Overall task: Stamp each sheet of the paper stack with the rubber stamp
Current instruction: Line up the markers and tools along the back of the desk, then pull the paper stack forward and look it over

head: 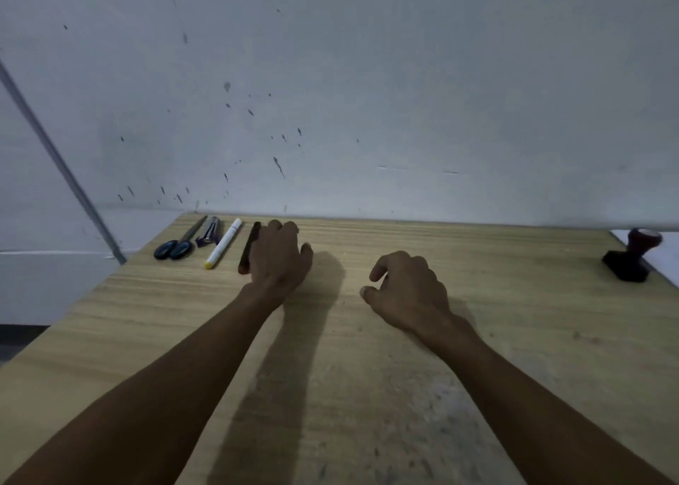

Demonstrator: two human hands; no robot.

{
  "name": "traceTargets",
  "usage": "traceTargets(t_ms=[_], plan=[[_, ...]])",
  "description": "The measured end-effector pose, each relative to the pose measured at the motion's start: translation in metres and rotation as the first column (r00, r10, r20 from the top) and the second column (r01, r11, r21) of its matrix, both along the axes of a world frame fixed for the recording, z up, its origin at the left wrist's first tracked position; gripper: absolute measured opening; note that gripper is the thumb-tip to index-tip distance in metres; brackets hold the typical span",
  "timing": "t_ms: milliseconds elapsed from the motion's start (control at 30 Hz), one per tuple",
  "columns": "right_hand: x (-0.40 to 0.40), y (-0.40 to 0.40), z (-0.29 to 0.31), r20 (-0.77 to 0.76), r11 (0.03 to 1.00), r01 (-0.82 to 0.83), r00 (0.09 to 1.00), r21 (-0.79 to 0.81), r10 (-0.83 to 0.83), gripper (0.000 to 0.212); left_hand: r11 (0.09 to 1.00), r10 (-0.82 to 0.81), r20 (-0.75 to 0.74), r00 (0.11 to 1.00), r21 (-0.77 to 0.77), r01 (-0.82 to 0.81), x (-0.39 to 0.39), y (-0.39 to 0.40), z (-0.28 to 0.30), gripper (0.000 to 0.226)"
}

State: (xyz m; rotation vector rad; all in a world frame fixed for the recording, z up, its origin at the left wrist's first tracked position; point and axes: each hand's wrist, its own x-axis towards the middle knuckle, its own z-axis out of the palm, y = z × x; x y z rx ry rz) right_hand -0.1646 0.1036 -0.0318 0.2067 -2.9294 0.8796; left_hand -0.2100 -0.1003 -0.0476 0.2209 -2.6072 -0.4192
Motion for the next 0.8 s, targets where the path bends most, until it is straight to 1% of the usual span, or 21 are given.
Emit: traceTargets(t_ms=[133,300,533,800], plan=[[0.021,0.031,0.002,0.006,0.998,0.058,0.998,-0.008,-0.058,0.028,0.968,-0.211,-0.116,0.970,0.109,0.224,0.028,0.035,0.004,0.030],[0.050,0.078,0.002,-0.003,0.988,0.153,0.988,-0.027,-0.153,0.027,0.893,-0.390,-0.183,0.903,0.165,0.419,0.065,0.096,0.006,0.021],[0.093,0.157,-0.001,-0.013,0.960,0.278,0.960,-0.034,-0.279,0.027,0.790,-0.540,-0.176,0.823,0.231,0.568,0.101,0.192,0.000,0.019],[0.119,0.248,-0.002,-0.012,0.908,0.418,0.908,-0.034,-0.419,0.028,0.702,-0.663,-0.109,0.740,0.250,0.666,0.119,0.288,-0.001,0.020]])
